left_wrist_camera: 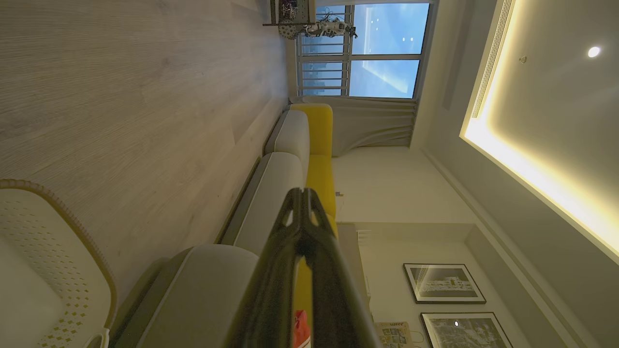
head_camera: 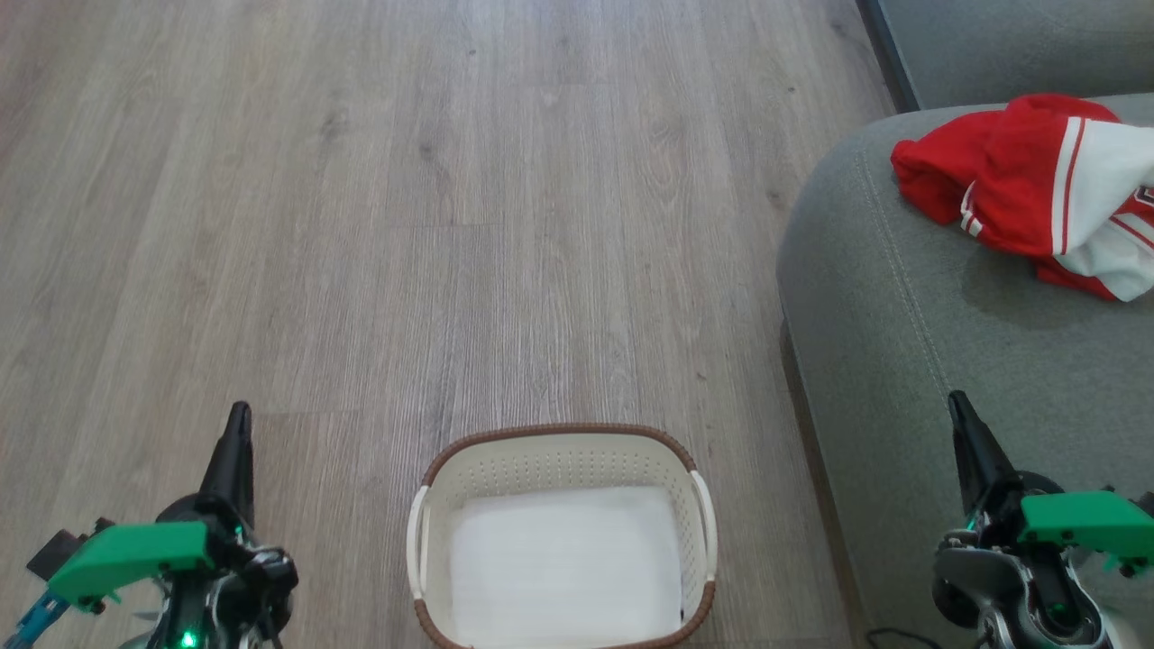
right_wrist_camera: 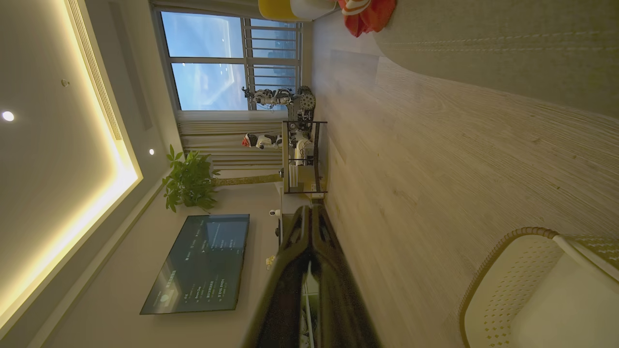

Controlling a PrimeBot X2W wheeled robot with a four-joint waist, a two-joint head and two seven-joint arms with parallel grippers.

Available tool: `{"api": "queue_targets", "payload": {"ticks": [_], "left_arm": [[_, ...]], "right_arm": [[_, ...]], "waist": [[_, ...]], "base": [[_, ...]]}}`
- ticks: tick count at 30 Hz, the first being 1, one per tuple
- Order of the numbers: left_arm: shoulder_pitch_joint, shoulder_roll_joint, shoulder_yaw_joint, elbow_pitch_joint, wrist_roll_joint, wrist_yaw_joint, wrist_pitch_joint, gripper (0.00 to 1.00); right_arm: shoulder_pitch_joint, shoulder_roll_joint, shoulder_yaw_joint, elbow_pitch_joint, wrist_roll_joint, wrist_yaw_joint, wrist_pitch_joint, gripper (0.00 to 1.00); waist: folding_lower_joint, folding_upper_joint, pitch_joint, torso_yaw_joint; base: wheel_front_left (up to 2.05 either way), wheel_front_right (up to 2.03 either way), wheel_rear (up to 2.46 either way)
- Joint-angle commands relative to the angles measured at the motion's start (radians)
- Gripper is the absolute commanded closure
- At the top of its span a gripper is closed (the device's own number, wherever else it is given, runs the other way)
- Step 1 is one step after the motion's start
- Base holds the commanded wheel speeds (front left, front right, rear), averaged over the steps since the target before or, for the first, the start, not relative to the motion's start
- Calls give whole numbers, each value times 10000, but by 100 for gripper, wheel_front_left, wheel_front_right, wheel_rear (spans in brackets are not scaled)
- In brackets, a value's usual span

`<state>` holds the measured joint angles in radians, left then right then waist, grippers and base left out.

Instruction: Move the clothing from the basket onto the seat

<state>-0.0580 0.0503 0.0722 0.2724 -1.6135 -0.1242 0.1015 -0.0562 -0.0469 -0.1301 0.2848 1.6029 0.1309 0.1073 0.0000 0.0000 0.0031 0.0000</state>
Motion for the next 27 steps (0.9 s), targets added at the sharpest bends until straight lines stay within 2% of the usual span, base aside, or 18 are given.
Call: {"api": "queue_targets", "payload": {"ticks": [1, 27], "left_arm": [[-495, 61, 336, -271, -17, -65, 53, 100], [-498, 41, 365, -271, 7, -65, 76, 100]], "right_arm": [[-518, -33, 163, -400, 57, -2, 60, 100], [-518, -33, 163, -400, 57, -2, 59, 100]], "waist": [[0, 0, -1, 0], [0, 0, -1, 0]], "base": [[0, 0, 0], [0, 0, 0]]}}
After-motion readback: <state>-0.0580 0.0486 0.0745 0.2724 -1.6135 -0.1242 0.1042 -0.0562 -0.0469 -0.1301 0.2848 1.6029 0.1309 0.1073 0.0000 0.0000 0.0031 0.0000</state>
